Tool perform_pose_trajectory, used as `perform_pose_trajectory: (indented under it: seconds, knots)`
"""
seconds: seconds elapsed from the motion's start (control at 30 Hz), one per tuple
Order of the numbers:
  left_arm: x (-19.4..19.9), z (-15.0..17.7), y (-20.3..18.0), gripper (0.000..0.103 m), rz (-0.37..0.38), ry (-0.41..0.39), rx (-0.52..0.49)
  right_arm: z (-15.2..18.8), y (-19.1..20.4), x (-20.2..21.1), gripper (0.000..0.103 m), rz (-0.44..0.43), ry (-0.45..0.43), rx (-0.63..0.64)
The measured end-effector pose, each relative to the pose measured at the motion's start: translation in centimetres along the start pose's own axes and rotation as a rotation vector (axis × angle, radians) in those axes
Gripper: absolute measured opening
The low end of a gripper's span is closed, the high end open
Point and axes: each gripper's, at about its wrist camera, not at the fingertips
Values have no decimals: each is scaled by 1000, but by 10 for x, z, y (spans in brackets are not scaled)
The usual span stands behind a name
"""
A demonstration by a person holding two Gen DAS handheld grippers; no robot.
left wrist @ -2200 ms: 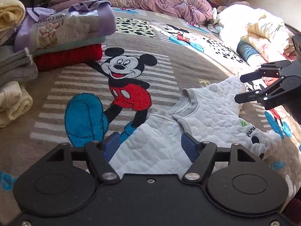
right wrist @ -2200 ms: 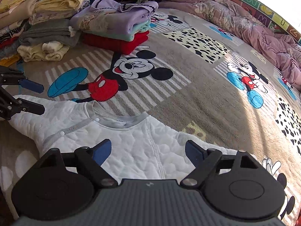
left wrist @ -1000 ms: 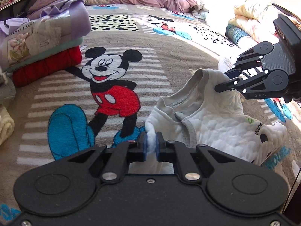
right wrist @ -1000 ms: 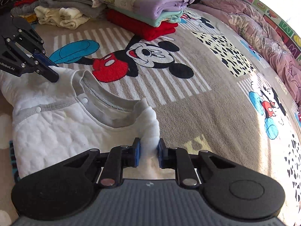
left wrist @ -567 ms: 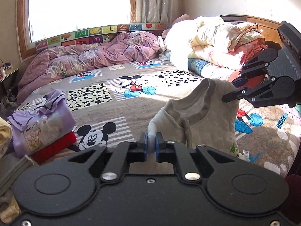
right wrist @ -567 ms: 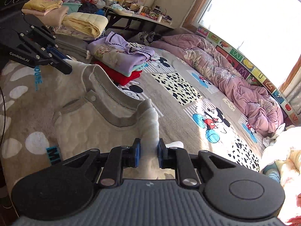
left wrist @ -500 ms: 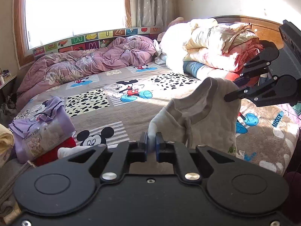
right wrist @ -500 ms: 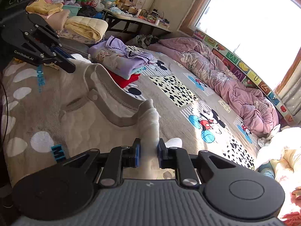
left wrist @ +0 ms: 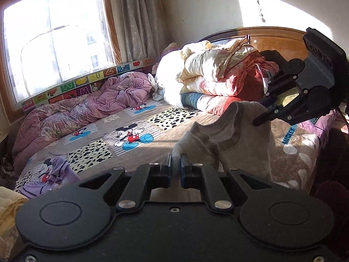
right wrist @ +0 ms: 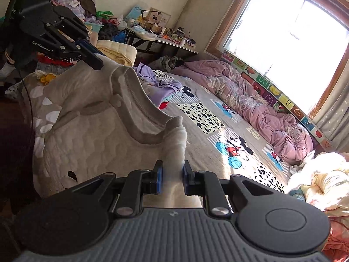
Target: Fold clothes
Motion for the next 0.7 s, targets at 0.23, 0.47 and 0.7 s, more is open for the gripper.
perform_pose_trajectory:
  seconds: [0.23,0.47,0.7]
  knots:
    - [-54,12,13,6,-57,83,-26,6,-12,-41,20,-8,37,-8]
    - [-122,-11,41,6,-232,-70,-168,-9,-46,-105,19,289,-31,15]
    - [-126,27,29,6,-220,-77,-297,18,-45,-116,19,353,-107,75]
Point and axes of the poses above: each gripper's, at about its wrist camera, not at the fingertips, and x roughly against the way its jaws point, y to its left, z to its underside, and after that the axes turned 5 degrees about -y, right-handed
